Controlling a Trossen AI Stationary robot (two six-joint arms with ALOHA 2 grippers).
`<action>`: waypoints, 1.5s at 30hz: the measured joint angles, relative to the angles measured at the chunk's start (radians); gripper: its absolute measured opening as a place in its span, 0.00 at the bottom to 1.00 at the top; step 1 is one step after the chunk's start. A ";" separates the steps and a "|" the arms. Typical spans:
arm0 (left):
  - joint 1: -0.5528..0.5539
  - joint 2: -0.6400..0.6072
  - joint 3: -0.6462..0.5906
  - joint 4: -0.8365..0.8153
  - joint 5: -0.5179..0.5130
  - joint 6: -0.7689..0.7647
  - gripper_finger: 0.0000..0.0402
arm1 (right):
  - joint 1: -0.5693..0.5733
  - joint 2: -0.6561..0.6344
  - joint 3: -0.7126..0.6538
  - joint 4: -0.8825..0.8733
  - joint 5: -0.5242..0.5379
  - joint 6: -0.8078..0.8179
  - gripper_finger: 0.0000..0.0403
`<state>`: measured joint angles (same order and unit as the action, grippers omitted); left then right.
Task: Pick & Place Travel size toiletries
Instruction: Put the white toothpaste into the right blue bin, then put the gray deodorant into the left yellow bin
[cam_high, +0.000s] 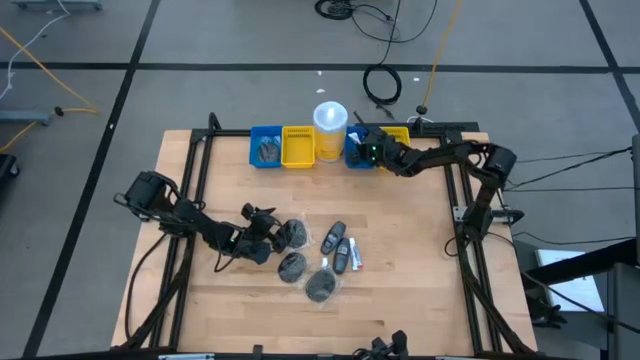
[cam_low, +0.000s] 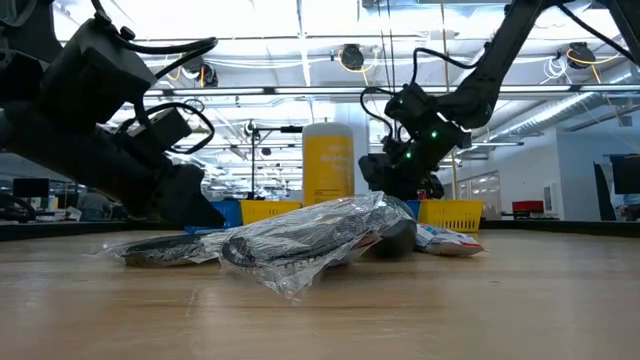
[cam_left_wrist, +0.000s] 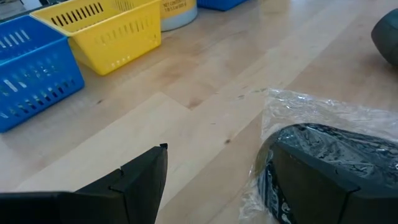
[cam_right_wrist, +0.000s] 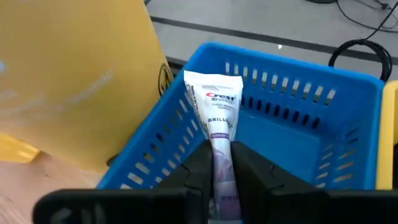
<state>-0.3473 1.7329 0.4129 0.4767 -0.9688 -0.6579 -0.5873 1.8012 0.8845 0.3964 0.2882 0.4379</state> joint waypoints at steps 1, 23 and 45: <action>0.000 0.000 0.000 0.000 0.000 0.002 0.70 | 0.000 0.001 0.000 -0.004 0.000 0.003 0.12; -0.002 0.000 0.000 0.008 0.061 0.022 0.70 | 0.256 -0.294 -0.080 0.023 0.052 -0.328 0.38; 0.139 0.106 0.385 0.099 0.543 0.381 0.70 | 1.015 -0.054 -0.507 0.730 0.797 -0.173 0.25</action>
<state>-0.2087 1.8386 0.7982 0.5753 -0.4258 -0.2770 0.4282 1.7469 0.3771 1.1263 1.0855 0.2649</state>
